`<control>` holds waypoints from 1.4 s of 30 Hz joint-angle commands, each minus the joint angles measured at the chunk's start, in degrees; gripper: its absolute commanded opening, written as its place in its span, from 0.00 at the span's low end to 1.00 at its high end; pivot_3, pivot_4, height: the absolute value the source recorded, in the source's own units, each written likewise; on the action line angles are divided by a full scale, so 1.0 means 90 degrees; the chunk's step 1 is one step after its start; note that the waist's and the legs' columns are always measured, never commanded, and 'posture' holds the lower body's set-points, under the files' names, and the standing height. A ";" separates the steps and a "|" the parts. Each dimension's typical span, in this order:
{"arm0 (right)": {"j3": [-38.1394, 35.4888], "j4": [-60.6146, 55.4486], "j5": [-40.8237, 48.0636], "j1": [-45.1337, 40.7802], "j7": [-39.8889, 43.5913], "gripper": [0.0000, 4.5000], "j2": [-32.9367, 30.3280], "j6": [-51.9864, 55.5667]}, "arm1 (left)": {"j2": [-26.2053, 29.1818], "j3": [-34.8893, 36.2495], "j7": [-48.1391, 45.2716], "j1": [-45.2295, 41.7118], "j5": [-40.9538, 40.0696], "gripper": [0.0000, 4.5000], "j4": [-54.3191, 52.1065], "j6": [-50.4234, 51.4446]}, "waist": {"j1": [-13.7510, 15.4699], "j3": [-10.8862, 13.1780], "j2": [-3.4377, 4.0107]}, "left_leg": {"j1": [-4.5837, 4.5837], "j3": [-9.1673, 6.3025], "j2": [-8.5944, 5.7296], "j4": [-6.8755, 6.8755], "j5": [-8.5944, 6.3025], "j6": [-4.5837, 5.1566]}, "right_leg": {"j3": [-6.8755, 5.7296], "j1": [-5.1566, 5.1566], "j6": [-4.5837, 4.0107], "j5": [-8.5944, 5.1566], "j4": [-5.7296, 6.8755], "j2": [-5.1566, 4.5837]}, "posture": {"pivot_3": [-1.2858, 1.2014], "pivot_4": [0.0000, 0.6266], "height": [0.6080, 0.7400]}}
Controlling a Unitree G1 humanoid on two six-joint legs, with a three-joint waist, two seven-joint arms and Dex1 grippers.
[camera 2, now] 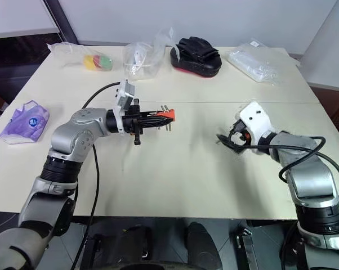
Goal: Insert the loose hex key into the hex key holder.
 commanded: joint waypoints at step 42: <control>0.0186 0.1671 0.0059 -0.0444 -0.1152 0.01 0.0922 -0.2078 | 0.0068 0.0165 0.0435 0.0150 -0.0126 0.00 -0.0577 0.0065 | -0.0048 0.0000 0.0000 | 0.0000 -0.0001 0.0001 -0.0002 0.0000 0.0000 | 0.0000 0.0001 0.0001 0.0000 -0.0003 0.0003 | 0.52 0.24 1.00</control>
